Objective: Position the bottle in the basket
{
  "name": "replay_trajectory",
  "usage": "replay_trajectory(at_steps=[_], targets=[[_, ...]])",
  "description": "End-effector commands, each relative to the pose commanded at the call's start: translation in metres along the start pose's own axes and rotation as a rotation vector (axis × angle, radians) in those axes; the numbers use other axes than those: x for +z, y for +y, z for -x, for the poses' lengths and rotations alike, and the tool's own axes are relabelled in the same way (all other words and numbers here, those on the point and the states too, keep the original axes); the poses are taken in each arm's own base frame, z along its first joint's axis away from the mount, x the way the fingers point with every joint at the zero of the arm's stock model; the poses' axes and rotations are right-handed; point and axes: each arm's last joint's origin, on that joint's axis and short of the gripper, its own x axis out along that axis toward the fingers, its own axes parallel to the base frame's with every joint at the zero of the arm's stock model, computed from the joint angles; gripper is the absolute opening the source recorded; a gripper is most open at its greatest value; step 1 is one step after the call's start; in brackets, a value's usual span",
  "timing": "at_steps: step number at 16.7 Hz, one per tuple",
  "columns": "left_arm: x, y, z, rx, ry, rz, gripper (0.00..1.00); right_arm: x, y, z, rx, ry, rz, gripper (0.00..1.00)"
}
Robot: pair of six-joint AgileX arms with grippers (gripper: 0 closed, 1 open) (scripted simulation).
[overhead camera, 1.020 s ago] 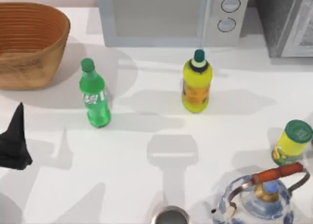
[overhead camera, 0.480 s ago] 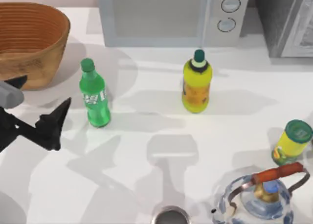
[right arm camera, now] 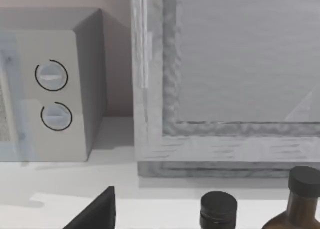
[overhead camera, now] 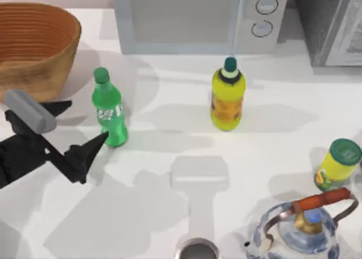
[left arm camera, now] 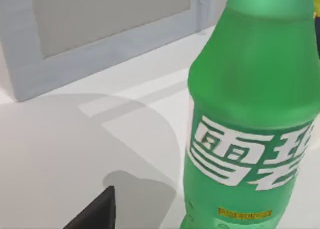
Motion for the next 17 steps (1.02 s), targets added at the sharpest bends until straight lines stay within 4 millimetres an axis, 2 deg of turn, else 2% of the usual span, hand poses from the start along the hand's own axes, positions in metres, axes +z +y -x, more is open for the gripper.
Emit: replay_trajectory(at_steps=[3, 10, 17], targets=[[-0.007, 0.003, -0.004, -0.028, -0.01, -0.012, 1.0, 0.0, 0.0, 0.0, 0.0, 0.0, 0.0, 1.0], [-0.006, 0.003, -0.009, -0.031, -0.01, -0.012, 1.0, 0.0, 0.0, 0.0, 0.0, 0.0, 0.0, 1.0], [-0.006, 0.002, -0.069, -0.029, -0.011, -0.013, 1.0, 0.0, 0.0, 0.0, 0.0, 0.0, 0.0, 1.0]])
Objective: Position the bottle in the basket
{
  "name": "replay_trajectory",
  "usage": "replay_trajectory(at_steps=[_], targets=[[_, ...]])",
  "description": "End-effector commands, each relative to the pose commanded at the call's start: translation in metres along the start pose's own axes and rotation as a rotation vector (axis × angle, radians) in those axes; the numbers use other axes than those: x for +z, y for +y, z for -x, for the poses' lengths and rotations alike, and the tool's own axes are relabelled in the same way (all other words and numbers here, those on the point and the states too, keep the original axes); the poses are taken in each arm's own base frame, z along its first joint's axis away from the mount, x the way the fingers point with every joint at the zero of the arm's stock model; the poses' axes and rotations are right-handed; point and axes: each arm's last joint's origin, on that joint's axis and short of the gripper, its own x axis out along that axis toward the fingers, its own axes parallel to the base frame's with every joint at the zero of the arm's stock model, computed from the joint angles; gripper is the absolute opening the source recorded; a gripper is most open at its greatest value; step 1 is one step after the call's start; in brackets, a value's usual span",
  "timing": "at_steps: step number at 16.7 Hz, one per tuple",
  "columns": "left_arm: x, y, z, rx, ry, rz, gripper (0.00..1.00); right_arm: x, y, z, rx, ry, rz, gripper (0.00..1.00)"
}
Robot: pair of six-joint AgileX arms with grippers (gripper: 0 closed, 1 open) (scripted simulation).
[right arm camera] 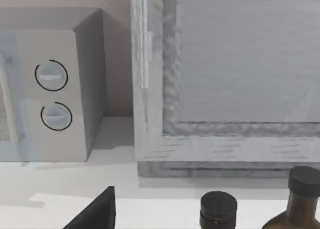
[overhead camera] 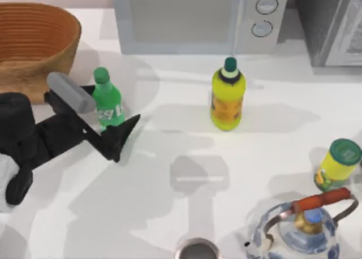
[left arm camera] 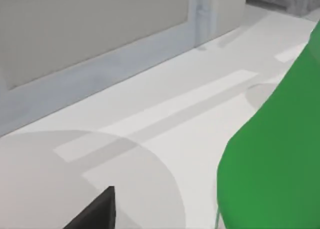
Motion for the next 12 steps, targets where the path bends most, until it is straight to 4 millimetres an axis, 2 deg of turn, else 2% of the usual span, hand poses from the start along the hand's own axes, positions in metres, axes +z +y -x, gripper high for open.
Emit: replay_trajectory(at_steps=[5, 12], targets=[[-0.0007, -0.0006, -0.0056, 0.0, 0.0, 0.0, 1.0, 0.0, 0.0, 0.0, 0.0, 0.0, 0.0, 1.0], [-0.0007, -0.0006, -0.0056, 0.0, 0.0, 0.0, 0.47, 0.0, 0.0, 0.0, 0.0, 0.0, 0.0, 1.0]])
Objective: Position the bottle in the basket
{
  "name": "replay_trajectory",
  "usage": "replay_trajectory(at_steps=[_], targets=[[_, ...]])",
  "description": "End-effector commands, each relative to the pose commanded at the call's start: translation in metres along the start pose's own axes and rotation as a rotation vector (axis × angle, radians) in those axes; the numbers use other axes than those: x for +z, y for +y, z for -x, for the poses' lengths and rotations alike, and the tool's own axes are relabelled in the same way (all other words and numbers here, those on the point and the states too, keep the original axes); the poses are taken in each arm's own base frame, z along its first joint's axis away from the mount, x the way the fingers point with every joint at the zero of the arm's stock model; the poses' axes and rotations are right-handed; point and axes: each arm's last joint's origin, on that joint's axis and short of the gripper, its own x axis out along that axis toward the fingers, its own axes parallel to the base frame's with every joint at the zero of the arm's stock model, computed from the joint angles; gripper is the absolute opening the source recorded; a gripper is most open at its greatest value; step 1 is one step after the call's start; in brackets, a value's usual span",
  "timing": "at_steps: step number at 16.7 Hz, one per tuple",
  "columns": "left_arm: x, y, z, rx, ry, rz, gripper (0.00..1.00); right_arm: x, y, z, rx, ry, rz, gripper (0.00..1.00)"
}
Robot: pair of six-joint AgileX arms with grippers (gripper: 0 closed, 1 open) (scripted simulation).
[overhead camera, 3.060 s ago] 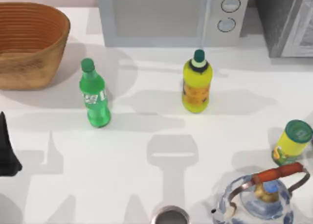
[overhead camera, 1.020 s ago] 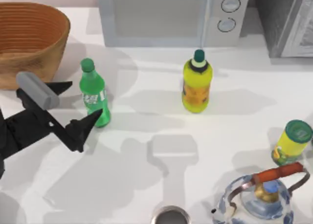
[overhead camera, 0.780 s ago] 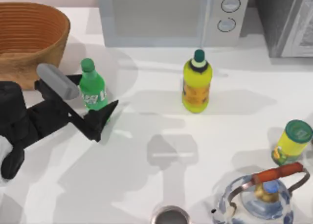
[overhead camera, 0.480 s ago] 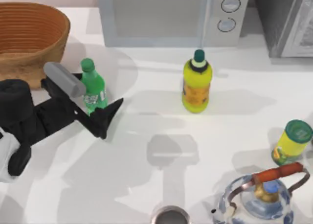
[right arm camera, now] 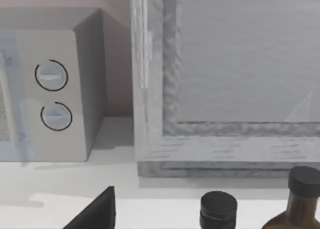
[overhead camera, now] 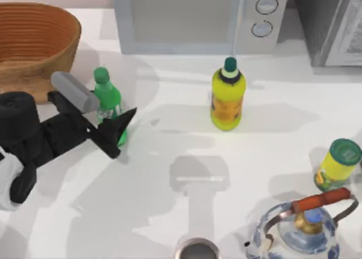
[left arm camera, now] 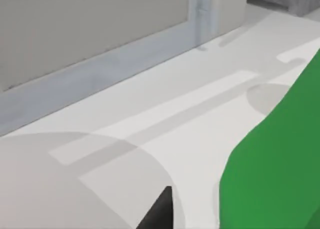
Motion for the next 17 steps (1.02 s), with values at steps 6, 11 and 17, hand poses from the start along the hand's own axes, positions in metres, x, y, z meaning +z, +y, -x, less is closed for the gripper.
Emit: replay_trajectory(at_steps=[6, 11, 17], targets=[[0.0, 0.0, 0.0, 0.0, 0.0, 0.0, 0.02, 0.0, 0.0, 0.0, 0.0, 0.0, 0.0, 1.0], [0.0, 0.0, 0.0, 0.0, 0.0, 0.0, 0.0, 0.0, 0.0, 0.0, 0.0, 0.0, 0.0, 1.0], [0.0043, -0.0005, -0.0018, -0.005, -0.006, -0.01, 0.0, 0.0, 0.0, 0.0, 0.0, 0.0, 0.0, 1.0]])
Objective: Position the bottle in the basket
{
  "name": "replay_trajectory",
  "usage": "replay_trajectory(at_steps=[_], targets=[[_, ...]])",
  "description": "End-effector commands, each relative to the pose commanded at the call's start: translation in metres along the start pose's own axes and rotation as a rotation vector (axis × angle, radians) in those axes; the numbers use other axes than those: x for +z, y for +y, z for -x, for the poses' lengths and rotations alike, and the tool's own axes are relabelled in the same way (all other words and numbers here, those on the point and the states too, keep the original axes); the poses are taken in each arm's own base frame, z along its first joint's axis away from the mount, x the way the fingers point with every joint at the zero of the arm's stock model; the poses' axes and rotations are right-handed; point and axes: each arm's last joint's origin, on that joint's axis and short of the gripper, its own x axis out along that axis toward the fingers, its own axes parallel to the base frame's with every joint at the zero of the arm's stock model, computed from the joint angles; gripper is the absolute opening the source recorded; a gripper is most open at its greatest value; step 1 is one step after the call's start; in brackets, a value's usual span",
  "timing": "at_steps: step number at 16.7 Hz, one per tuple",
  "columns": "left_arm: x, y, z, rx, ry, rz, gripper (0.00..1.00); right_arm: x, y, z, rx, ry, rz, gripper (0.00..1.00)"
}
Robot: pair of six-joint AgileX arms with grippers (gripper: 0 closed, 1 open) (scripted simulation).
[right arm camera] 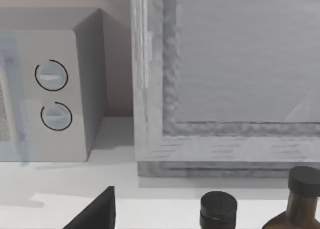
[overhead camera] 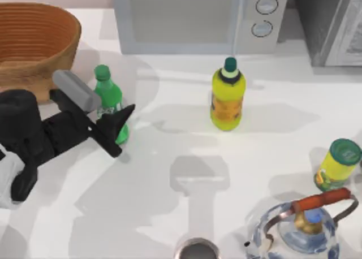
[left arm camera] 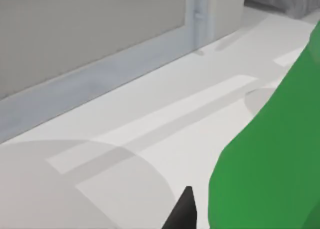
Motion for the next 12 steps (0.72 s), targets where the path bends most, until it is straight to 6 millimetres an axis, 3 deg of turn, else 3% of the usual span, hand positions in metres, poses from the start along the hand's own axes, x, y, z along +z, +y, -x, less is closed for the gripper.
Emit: replay_trajectory(at_steps=[3, 7, 12], targets=[[0.029, -0.001, -0.011, -0.017, -0.031, -0.049, 0.0, 0.0, 0.0, 0.0, 0.0, 0.0, 0.0, 1.0], [0.092, 0.013, -0.018, 0.05, -0.056, -0.085, 0.0, 0.0, 0.0, 0.0, 0.0, 0.0, 0.0, 1.0], [0.177, 0.049, 0.017, 0.314, -0.038, -0.026, 0.0, 0.0, 0.0, 0.0, 0.0, 0.0, 0.0, 1.0]])
